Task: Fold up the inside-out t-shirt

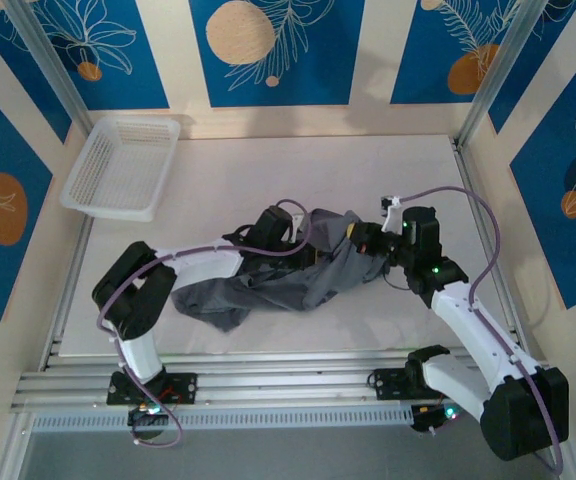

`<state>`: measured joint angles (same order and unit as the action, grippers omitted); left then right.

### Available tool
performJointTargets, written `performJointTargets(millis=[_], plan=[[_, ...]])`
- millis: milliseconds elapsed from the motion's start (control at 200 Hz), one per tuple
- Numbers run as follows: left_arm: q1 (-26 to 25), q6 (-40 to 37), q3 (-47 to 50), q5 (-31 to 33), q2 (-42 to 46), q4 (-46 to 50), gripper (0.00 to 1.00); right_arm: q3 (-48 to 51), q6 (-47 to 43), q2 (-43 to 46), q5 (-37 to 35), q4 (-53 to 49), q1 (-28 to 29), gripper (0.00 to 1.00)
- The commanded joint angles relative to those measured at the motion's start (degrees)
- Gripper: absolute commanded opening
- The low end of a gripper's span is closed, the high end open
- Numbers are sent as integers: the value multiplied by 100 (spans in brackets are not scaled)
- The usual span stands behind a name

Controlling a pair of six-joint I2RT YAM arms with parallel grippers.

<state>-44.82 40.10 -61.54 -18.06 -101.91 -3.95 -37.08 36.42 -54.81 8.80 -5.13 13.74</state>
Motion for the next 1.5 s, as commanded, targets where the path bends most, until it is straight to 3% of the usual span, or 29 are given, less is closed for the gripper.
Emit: performJointTargets(millis=[0,90,165,325,430,530,605,730,930,1005,1065,1175,1290,1395,1495], plan=[[202,23,203,-60,718,-321,0,315,449,202,-573,-295,-482,0],[568,-126,544,170,1544,55,0,806,1071,366,-644,-390,-1332,0],[850,-159,893,250,2154,335,0,1127,1184,434,-644,-484,-1637,4],[949,-362,1372,221,2768,678,0,1134,779,629,-136,-465,-1589,33],[951,-376,1585,173,2873,648,0,672,-445,769,19,-125,-1021,42],[941,-506,1583,72,2908,653,0,409,-2235,521,-386,377,231,51],[932,-614,1557,-27,2987,673,0,92,-3262,-143,-449,319,892,66],[918,-670,1600,208,3200,897,0,-840,-4258,-1508,-181,-771,1221,69],[918,-725,1621,173,3247,944,0,-1687,-4662,-3153,-1913,-699,1465,79],[913,-748,1620,171,3232,919,0,-1844,-4627,-3592,-2112,-389,1474,77],[913,-774,1619,213,3237,921,0,-2012,-4623,-3871,-1913,-384,1481,66],[922,-881,1544,552,3249,1136,0,-2384,-4265,-3794,-1231,-972,1477,1],[1096,-1184,1330,1335,3103,1585,0,-2192,-3453,-2697,495,-1009,1210,0],[1474,-1520,943,1421,2596,1596,0,-1731,-1714,-1613,2700,-212,570,0],[1597,-1815,346,1441,2011,1465,0,-1508,-474,-1118,3661,397,323,0]])
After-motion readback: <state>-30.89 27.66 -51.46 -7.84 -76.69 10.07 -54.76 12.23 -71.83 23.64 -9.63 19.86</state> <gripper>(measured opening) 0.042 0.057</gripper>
